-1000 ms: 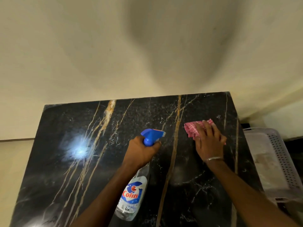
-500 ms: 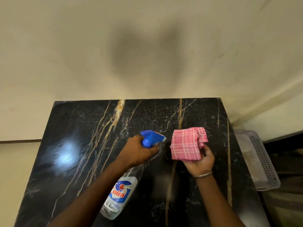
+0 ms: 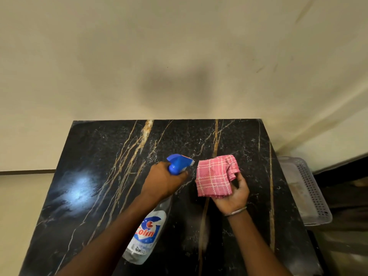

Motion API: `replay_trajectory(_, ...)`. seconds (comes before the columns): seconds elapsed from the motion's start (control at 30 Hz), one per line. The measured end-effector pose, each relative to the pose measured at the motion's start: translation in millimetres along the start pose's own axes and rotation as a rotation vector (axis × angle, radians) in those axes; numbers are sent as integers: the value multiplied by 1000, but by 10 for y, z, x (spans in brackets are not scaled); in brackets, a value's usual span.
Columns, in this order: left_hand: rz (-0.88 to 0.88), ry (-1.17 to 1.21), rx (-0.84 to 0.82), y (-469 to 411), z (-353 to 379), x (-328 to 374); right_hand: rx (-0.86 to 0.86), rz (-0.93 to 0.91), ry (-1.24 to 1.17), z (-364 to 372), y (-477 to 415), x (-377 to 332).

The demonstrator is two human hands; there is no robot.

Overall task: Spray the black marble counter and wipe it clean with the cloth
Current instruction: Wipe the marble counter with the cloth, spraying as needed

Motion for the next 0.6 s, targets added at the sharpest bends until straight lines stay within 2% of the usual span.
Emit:
replay_trajectory(0.17, -107, -21, -38, 57, 135, -172, -21, -11, -9, -42, -14, -76)
replay_trajectory(0.47, 1, -7, -135, 18, 456, 117, -3, -12, 6, -86, 47, -149)
replay_trajectory(0.6, 19, 28, -86, -57, 539, 201, 49, -47, 4, -140, 75, -238)
Point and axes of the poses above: each hand's wrist, its own y-axis away from the middle knuckle, its own z-axis out of the palm, x = y × z, the point moved 6 cm from there along -y, towards the middle knuckle, and after that the axes turned 5 degrees about z, right-handed, at the moved point
